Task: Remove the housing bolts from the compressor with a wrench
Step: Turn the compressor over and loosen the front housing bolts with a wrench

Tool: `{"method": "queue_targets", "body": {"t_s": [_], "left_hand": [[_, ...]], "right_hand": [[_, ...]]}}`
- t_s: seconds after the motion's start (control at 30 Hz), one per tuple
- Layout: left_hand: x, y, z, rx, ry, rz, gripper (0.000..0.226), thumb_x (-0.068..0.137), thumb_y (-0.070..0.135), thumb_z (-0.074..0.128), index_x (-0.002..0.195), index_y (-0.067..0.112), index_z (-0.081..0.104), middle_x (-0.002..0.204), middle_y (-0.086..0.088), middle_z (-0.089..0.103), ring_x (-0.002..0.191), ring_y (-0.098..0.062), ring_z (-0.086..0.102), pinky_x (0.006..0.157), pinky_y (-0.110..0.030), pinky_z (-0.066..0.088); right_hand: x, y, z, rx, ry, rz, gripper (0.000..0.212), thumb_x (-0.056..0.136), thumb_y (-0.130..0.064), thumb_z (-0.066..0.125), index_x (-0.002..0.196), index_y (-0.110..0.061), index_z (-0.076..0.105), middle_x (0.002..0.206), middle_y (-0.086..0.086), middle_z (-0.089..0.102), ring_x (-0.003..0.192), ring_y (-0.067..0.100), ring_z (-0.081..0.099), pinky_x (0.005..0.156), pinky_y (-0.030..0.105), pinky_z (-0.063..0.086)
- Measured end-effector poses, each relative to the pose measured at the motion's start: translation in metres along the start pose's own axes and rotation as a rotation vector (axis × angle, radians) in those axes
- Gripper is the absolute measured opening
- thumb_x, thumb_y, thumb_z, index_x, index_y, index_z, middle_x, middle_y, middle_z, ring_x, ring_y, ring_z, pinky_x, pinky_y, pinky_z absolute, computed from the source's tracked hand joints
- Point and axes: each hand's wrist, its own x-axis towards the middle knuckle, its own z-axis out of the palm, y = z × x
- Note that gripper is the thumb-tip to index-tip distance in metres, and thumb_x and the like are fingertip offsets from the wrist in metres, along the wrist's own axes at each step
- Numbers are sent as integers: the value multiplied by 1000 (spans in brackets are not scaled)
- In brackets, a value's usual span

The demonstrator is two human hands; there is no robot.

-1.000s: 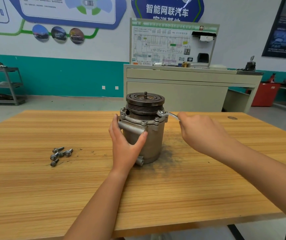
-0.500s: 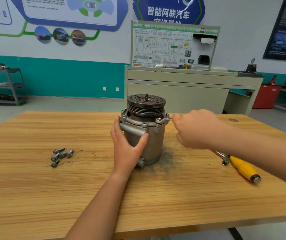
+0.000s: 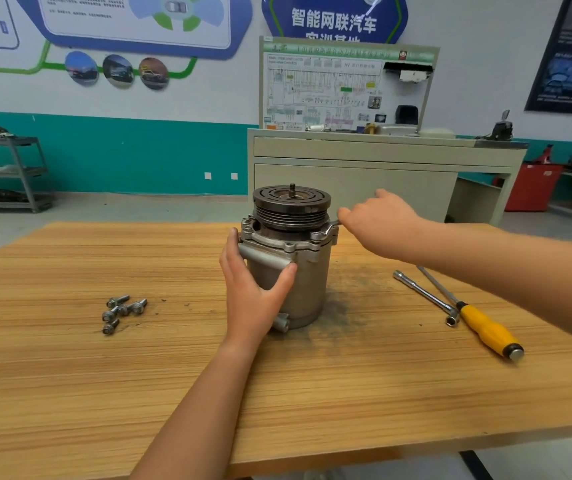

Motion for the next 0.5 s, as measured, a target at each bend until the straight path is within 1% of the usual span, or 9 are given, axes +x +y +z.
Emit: {"method": "queue_targets", "body": {"t_s": [0.07,0.13,0.2,0.27,0.3,0.37,0.4,0.43,0.5], "left_hand": [[0,0,-1,-1,-1,-1,95,77,34,73,146,30,8,145,9,17,134,2,15,105,-17,18],[1,0,-1,-4,-8,5,94,76,35,73,142,37,6,142,13,17,133,2,15,105,-20,18],[1,0,-2,-2,-7,11,92,76,36,72,139,40,5,140,15,16,132,3,16,106,-21,19],[1,0,-1,-7,-12,7,93,76,36,72,141,38,6,140,16,16,133,2,16,106,-22,19],[0,-1,-1,-10,-14,5,94,76,36,72,143,36,6,140,16,16,134,2,16,107,-22,19],[1,-1,-1,-9,-14,10,93,77,35,72,143,35,7,140,16,17,132,4,16,107,-20,18],[1,-1,-1,-7,-14,11,92,77,35,72,142,36,7,140,16,17,131,6,16,106,-19,18],[1,-1,0,-6,-14,11,92,77,36,72,142,37,7,139,16,17,131,6,15,106,-18,18],[1,-1,0,-10,-10,11,92,77,37,71,144,34,8,141,15,17,132,6,15,107,-18,18]], "right_hand": [[7,-5,7,27,46,25,24,90,1,42,112,-8,47,99,7,66,91,28,61,94,35,37],[9,-8,15,63,86,47,24,89,2,41,110,-7,48,99,9,67,90,28,61,90,33,37],[7,-9,21,142,125,90,22,90,1,40,110,-7,47,97,9,66,87,28,61,80,32,40],[3,-7,24,358,198,234,21,94,-5,38,113,-7,49,94,11,65,85,29,59,67,32,41],[-1,-6,24,538,250,333,22,97,-10,38,114,-7,50,94,13,65,84,30,59,65,33,43],[-10,-7,17,877,333,443,23,98,-17,38,114,-8,51,93,12,64,84,31,60,71,39,49],[-15,-8,12,966,361,437,21,98,-19,38,113,-9,50,90,9,63,83,29,60,72,40,49],[-22,-10,7,970,347,396,21,98,-20,37,113,-11,49,83,5,61,79,26,59,68,39,48],[-38,-16,-4,864,279,271,21,98,-22,35,112,-13,48,69,0,52,65,24,54,56,34,41]]}}
